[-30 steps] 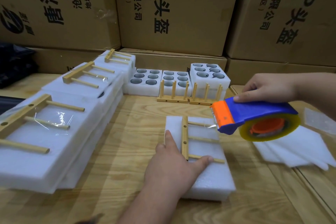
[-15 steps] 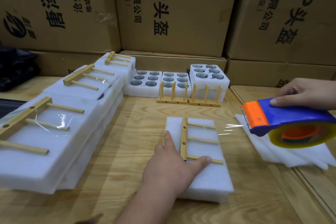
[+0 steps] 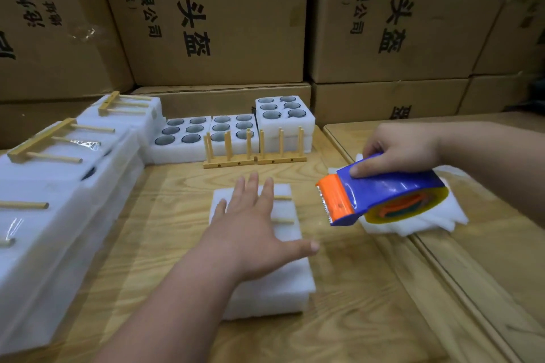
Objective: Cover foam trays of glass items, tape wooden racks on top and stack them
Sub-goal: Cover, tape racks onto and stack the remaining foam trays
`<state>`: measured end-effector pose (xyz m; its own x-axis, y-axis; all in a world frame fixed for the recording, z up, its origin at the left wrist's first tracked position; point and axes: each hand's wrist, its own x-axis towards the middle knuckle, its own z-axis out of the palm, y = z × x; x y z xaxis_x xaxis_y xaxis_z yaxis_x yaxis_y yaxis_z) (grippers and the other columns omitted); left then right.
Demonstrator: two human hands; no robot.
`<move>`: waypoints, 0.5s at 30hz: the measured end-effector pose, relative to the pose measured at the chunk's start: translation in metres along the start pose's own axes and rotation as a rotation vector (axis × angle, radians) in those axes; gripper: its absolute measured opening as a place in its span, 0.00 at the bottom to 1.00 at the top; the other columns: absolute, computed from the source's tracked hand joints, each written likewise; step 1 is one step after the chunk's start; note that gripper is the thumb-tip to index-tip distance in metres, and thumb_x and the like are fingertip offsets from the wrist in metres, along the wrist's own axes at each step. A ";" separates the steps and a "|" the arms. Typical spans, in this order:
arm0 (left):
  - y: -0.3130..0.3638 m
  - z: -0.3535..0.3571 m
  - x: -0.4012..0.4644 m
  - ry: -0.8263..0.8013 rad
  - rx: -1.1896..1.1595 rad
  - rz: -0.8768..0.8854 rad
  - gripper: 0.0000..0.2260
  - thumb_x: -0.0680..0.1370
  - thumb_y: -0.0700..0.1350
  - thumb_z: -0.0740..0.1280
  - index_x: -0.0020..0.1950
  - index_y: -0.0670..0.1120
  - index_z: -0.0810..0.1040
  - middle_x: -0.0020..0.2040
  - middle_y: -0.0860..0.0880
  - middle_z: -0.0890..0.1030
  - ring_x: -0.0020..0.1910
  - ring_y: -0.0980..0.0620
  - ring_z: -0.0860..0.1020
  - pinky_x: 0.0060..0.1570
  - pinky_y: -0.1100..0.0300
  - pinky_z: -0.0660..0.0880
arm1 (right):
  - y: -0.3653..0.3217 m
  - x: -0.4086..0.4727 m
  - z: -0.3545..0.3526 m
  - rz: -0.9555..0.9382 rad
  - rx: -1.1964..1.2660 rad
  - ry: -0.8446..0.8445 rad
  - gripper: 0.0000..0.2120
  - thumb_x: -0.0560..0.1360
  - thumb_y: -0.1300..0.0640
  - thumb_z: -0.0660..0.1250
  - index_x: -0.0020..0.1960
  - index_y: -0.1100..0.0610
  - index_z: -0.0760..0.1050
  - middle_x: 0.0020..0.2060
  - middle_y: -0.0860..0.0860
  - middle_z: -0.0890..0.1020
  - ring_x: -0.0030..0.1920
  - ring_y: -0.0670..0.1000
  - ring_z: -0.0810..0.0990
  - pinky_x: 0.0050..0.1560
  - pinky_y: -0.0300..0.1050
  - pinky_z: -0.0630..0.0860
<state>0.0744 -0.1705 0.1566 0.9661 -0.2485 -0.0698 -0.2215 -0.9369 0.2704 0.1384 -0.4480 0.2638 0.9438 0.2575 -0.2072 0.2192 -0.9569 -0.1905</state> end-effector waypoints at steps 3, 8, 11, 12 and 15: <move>0.003 0.004 0.013 -0.086 0.169 0.085 0.54 0.65 0.81 0.58 0.82 0.59 0.38 0.81 0.56 0.32 0.78 0.54 0.29 0.78 0.42 0.36 | 0.007 0.000 0.000 0.008 0.021 0.013 0.26 0.73 0.31 0.67 0.39 0.54 0.82 0.30 0.48 0.82 0.30 0.46 0.78 0.35 0.44 0.72; 0.004 0.005 0.019 -0.156 0.187 0.019 0.53 0.63 0.83 0.57 0.81 0.63 0.41 0.83 0.56 0.38 0.81 0.54 0.37 0.77 0.42 0.48 | 0.012 0.004 0.005 -0.004 0.073 0.005 0.26 0.74 0.31 0.66 0.42 0.55 0.83 0.34 0.51 0.84 0.30 0.46 0.80 0.34 0.42 0.74; 0.010 0.003 0.025 -0.172 0.248 -0.019 0.56 0.60 0.84 0.56 0.81 0.62 0.40 0.83 0.54 0.39 0.81 0.52 0.38 0.78 0.40 0.48 | 0.012 0.008 0.010 -0.014 0.051 -0.011 0.24 0.74 0.31 0.66 0.42 0.53 0.83 0.33 0.48 0.84 0.32 0.45 0.81 0.34 0.41 0.74; 0.012 0.003 0.028 -0.169 0.265 -0.005 0.58 0.60 0.84 0.56 0.82 0.60 0.39 0.83 0.53 0.39 0.81 0.51 0.37 0.78 0.40 0.45 | 0.011 0.009 0.012 -0.020 0.035 -0.012 0.25 0.74 0.31 0.66 0.42 0.53 0.83 0.33 0.48 0.84 0.32 0.45 0.81 0.34 0.41 0.73; 0.018 0.011 0.036 -0.140 0.301 0.120 0.57 0.63 0.84 0.55 0.82 0.55 0.39 0.83 0.52 0.38 0.80 0.53 0.34 0.78 0.41 0.36 | 0.011 0.014 0.019 -0.037 0.005 -0.011 0.27 0.72 0.29 0.66 0.42 0.54 0.82 0.35 0.50 0.84 0.35 0.49 0.82 0.36 0.43 0.74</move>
<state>0.1034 -0.1989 0.1482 0.9080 -0.3730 -0.1909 -0.3815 -0.9243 -0.0087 0.1492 -0.4524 0.2407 0.9324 0.2940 -0.2104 0.2524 -0.9460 -0.2033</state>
